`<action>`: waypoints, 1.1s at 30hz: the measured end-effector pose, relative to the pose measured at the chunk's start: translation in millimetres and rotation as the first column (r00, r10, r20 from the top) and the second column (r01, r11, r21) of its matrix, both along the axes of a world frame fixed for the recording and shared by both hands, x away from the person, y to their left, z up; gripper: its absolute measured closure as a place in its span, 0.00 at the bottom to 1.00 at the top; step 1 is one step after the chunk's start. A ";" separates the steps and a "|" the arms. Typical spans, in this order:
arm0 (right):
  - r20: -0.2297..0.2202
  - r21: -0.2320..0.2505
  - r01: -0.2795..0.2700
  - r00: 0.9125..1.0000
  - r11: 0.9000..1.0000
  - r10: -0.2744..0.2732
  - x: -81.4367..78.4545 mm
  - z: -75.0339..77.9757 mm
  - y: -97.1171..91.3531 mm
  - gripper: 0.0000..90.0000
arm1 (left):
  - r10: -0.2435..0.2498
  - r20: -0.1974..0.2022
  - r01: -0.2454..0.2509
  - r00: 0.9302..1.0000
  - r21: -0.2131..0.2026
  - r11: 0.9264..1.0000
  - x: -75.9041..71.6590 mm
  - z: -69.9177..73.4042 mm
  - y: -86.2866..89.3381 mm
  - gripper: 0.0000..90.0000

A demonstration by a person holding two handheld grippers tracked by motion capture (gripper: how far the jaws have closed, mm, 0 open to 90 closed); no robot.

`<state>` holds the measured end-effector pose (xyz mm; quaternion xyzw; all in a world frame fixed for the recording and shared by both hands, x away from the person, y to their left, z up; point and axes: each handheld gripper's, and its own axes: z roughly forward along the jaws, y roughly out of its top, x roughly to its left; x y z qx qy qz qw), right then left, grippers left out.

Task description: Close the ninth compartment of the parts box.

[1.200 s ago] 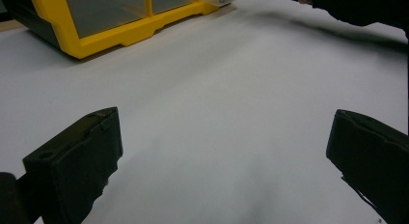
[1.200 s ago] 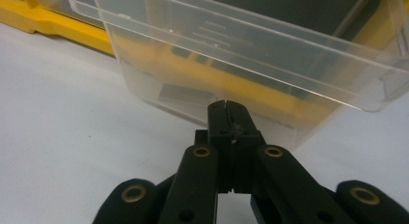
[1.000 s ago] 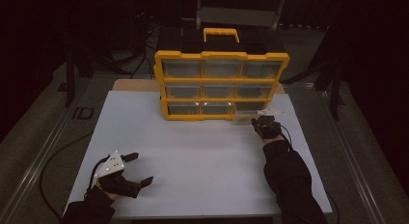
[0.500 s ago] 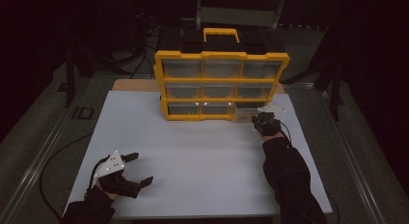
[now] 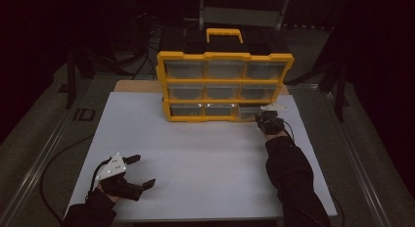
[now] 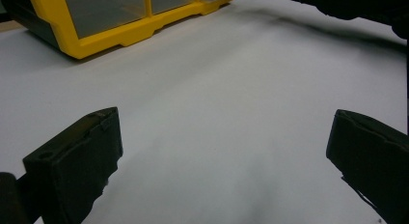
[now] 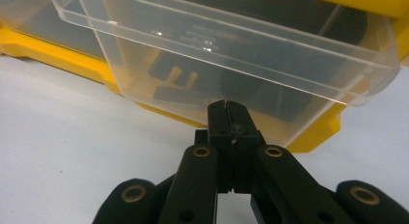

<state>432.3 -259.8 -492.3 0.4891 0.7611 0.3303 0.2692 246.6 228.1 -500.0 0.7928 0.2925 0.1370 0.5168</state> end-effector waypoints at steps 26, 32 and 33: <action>-0.023 -0.001 0.014 1.000 1.000 -0.014 16.5 -3.7 0.7 1.00 | 0.001 -0.004 -0.001 1.000 0.003 1.000 0.5 -1.2 1.1 0.00; -0.022 0.003 0.020 1.000 1.000 -0.020 19.6 -4.2 1.5 1.00 | -0.001 -0.005 0.001 1.000 0.003 1.000 0.7 -1.6 1.8 0.00; -0.024 0.006 0.021 0.999 1.000 -0.021 20.0 -4.5 1.7 1.00 | -0.001 -0.005 0.001 1.000 0.003 1.000 0.8 -1.7 1.8 0.00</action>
